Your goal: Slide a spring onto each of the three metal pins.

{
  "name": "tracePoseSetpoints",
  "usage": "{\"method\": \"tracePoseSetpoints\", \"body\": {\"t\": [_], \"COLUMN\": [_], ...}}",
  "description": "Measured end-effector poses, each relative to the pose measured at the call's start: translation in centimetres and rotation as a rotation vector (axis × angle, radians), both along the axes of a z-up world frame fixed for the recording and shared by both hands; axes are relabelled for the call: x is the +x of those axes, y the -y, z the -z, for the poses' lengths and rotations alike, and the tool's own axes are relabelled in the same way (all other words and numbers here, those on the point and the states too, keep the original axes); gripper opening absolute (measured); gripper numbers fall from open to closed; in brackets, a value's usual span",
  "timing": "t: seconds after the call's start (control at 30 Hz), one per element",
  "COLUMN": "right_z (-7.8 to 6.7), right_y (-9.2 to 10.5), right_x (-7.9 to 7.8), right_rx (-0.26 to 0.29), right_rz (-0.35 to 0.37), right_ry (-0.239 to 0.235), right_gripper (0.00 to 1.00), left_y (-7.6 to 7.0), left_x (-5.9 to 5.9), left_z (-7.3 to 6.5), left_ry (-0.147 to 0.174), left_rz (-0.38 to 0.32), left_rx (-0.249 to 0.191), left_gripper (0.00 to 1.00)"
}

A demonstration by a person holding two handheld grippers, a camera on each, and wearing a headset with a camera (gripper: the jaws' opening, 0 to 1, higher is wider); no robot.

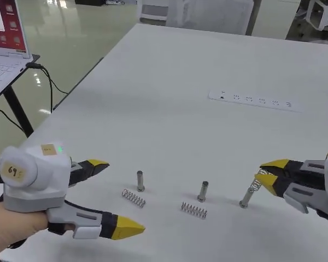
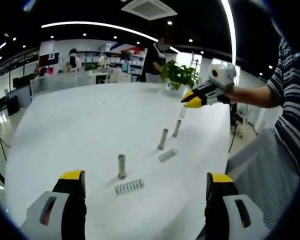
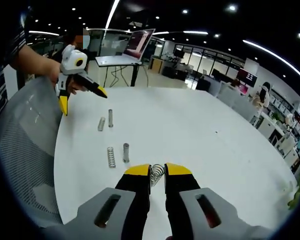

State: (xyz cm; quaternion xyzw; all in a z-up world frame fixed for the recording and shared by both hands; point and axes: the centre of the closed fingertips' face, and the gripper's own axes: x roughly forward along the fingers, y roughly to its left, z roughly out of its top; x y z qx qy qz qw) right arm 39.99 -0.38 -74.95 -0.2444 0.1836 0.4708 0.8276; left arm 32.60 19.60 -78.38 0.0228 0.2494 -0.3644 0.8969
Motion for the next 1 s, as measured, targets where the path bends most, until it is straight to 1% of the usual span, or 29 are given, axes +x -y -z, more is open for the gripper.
{"method": "tracePoseSetpoints", "body": {"t": [0.33,0.4,0.57,0.8,0.87,1.0], "right_z": [0.3,0.4,0.9,1.8,2.3,3.5], "right_y": [-0.1,-0.2,-0.2,-0.1,-0.1,-0.1], "right_x": [0.4,0.4,0.3,0.2,0.2,0.2], "right_rx": [0.008,0.008,-0.003,-0.016,-0.022,-0.044], "right_rz": [0.005,0.003,0.001,0.001,0.002,-0.004], "right_ry": [-0.009,-0.011,-0.016,-0.028,-0.036,-0.046], "right_gripper": [0.07,0.07,0.07,0.07,0.07,0.07], "left_y": [-0.2,-0.2,-0.1,-0.4,-0.5,-0.5], "left_x": [0.1,0.0,-0.1,-0.1,0.0,-0.1], "left_z": [0.0,0.1,0.1,0.0,0.0,0.0], "left_ry": [-0.003,-0.011,-0.012,-0.009,-0.005,-0.007], "left_rz": [-0.01,-0.008,-0.006,-0.009,-0.013,-0.013], "left_rx": [-0.003,-0.008,-0.006,-0.005,-0.003,-0.003], "left_gripper": [0.98,0.98,0.98,0.98,0.97,0.97]}}
